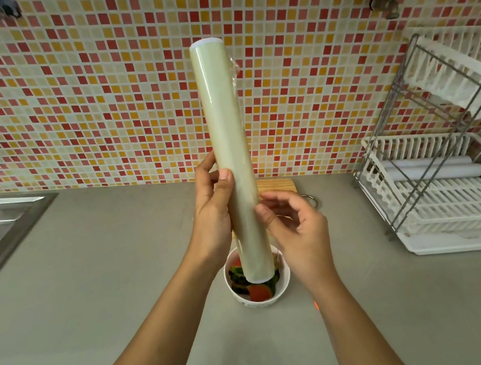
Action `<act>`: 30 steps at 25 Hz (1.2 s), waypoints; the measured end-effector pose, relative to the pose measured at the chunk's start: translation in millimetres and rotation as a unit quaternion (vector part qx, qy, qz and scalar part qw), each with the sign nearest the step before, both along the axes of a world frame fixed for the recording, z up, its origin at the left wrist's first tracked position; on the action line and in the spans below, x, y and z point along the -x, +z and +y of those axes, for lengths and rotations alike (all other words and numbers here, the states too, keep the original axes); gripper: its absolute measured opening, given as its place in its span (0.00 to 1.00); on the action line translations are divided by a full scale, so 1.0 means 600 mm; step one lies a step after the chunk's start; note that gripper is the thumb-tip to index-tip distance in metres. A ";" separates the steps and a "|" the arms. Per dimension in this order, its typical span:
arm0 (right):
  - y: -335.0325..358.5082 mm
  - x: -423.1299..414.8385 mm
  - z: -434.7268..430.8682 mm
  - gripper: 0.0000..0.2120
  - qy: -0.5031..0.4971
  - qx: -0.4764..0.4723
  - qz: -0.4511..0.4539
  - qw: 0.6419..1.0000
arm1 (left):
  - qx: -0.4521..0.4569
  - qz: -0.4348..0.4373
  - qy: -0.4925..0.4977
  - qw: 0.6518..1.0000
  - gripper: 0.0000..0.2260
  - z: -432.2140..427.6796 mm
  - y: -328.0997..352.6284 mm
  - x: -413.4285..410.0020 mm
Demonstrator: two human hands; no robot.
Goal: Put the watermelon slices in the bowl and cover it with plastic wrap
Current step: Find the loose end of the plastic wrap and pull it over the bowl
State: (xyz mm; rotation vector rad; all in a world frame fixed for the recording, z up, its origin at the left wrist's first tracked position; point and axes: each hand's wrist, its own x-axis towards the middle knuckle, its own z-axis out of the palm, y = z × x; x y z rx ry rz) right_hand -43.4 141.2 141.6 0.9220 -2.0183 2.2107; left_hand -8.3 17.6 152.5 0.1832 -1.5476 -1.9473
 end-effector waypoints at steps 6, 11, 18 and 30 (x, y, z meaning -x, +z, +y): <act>-0.015 0.020 0.007 0.06 -0.047 -0.047 -0.024 0.998 | 0.043 -0.023 0.009 0.999 0.15 0.008 -0.001 -0.008; -0.015 0.016 0.002 0.08 -0.030 -0.002 -0.073 0.997 | 0.044 -0.029 -0.004 0.999 0.15 0.023 -0.007 -0.010; 0.002 0.041 0.006 0.01 -0.064 -0.011 -0.032 0.997 | 0.049 -0.040 -0.014 0.998 0.19 0.028 -0.018 -0.016; 0.071 0.052 -0.025 0.06 -0.053 0.006 0.004 0.999 | 0.088 -0.065 0.001 0.994 0.19 0.029 -0.023 -0.019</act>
